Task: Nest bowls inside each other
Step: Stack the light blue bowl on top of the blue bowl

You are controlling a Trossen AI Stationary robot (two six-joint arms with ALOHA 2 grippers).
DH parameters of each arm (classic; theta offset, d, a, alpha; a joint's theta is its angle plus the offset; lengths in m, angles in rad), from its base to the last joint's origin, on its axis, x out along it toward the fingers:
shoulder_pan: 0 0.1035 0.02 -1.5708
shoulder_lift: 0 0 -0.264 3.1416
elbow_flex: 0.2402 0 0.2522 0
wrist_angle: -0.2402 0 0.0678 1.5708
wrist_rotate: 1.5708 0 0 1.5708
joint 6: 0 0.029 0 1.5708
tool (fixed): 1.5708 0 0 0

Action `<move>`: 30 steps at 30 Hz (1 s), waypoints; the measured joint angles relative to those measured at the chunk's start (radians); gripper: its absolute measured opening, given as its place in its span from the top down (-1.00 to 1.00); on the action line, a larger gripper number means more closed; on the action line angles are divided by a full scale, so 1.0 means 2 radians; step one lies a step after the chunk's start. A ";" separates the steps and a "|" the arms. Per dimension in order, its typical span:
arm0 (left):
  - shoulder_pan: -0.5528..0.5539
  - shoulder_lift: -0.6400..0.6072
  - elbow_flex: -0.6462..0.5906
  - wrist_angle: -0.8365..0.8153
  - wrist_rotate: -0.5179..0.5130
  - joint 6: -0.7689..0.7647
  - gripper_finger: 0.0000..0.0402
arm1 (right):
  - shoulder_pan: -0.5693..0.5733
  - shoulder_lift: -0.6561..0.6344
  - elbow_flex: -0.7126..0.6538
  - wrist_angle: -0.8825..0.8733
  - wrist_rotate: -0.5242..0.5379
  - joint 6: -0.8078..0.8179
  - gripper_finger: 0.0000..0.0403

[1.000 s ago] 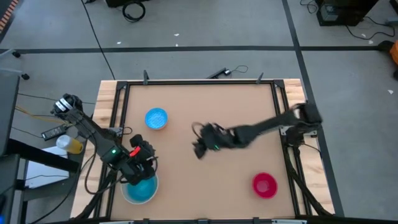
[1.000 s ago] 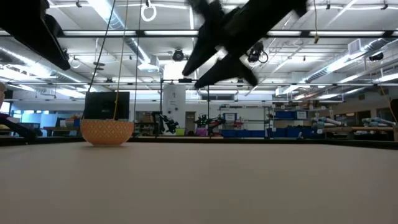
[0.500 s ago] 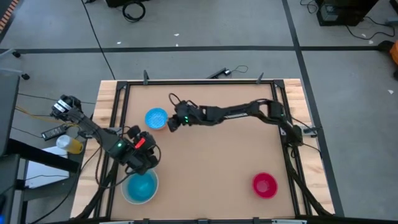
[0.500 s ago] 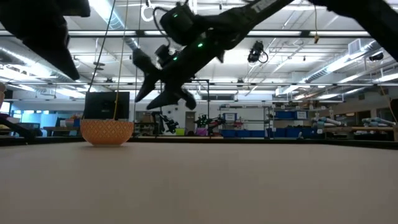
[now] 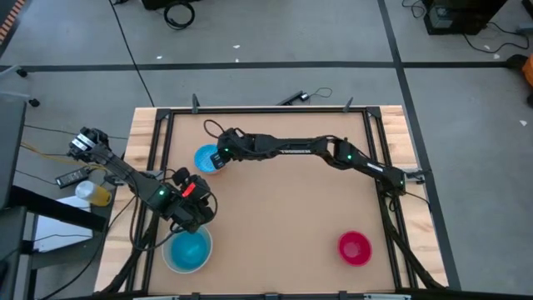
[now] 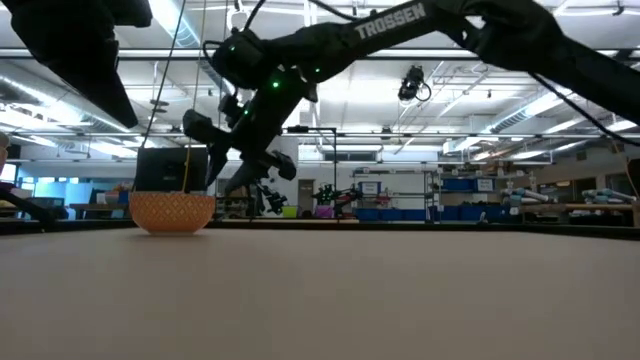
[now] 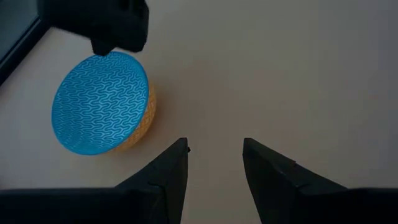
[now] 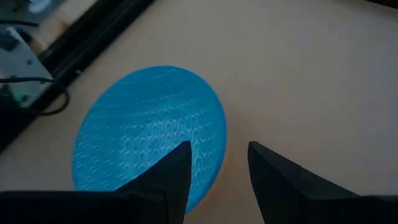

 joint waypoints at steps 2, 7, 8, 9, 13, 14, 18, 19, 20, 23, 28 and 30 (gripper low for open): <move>0.000 0.000 0.000 0.000 0.000 0.000 0.21 | -0.002 0.017 0.016 -0.007 -0.009 0.001 0.19; 0.000 0.000 0.000 0.000 0.000 0.000 0.21 | -0.002 0.038 0.024 -0.005 -0.029 0.000 0.22; 0.000 0.000 0.000 0.000 0.000 0.000 0.21 | -0.002 0.038 0.024 -0.006 -0.030 -0.002 0.24; 0.000 0.000 0.000 0.000 0.000 0.000 0.21 | -0.002 0.038 0.024 -0.008 -0.030 -0.003 0.27; 0.000 0.000 0.000 0.000 0.000 0.000 0.21 | -0.002 0.037 0.024 -0.012 -0.026 -0.020 0.49; 0.000 0.000 0.000 0.000 0.000 0.000 0.21 | -0.002 0.036 0.024 -0.012 -0.026 -0.028 0.57; 0.000 0.000 0.000 0.000 0.000 -0.004 0.21 | 0.001 0.034 0.024 -0.010 -0.024 -0.060 0.90; 0.000 0.000 0.000 -0.001 0.001 -0.004 0.21 | 0.004 0.034 0.024 -0.010 -0.018 -0.067 0.91; 0.000 0.000 0.000 -0.002 0.006 -0.004 0.21 | 0.007 0.034 0.024 -0.010 -0.011 -0.072 0.91; 0.000 -0.004 0.000 -0.010 0.029 -0.009 0.21 | 0.021 0.024 0.024 -0.026 0.015 -0.105 0.90; -0.007 -0.023 0.000 -0.040 0.051 -0.049 0.21 | 0.059 -0.010 0.023 -0.073 0.095 -0.156 0.91; -0.016 -0.032 0.000 -0.047 0.052 -0.069 0.21 | 0.079 -0.021 0.024 -0.089 0.122 -0.160 0.91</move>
